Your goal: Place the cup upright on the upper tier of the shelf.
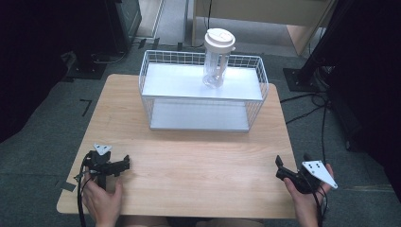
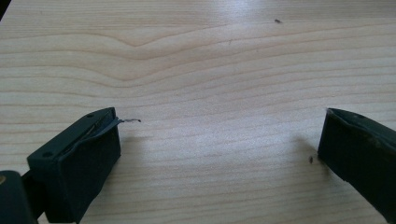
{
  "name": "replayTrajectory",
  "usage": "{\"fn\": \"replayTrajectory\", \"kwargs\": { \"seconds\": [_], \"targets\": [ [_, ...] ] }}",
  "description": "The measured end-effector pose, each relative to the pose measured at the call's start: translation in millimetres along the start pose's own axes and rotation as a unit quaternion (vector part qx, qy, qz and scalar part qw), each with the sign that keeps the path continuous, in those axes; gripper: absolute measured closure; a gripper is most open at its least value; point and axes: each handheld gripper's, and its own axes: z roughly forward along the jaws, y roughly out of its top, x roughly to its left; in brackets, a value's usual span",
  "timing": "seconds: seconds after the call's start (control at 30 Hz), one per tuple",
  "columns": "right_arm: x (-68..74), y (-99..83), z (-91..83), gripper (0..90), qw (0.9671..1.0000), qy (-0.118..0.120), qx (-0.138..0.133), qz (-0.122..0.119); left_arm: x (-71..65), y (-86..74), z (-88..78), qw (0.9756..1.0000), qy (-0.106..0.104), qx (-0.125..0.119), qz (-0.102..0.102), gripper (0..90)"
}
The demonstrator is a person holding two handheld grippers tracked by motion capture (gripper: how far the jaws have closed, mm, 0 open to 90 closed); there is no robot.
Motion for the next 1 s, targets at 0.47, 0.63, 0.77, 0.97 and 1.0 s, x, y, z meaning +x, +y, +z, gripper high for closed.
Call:
{"fn": "replayTrajectory", "kwargs": {
  "seconds": [0.47, 0.63, 0.77, 0.97, 1.0],
  "targets": [
    [-23.3, -30.8, -5.8, 1.4, 0.9986, -0.017, 0.050, -0.007, 0.0, 0.0, 0.0, 1.0000, 0.000, 0.000, 0.000, 0.0],
    [-25.7, -40.9, -3.8, 1.4, 0.9971, -0.015, 0.073, -0.018, 0.0, 0.0, 0.0, 1.0000, 0.000, 0.000, 0.000, 0.0],
    [-26.5, -48.7, -0.5, 1.4, 0.9953, -0.016, 0.094, -0.018, 0.0, 0.0, 0.0, 1.0000, 0.000, 0.000, 0.000, 0.0],
    [-26.6, -55.4, 3.3, 3.2, 0.9926, -0.023, 0.118, -0.016, -4.3, 0.3, 0.3, 1.0000, 0.004, -0.001, -0.005, 0.0],
    [-26.2, -55.4, 3.9, 5.8, 0.9919, -0.024, 0.124, -0.016, -4.8, 0.3, 0.3, 1.0000, 0.003, 0.000, -0.004, 0.0]
  ]
}}
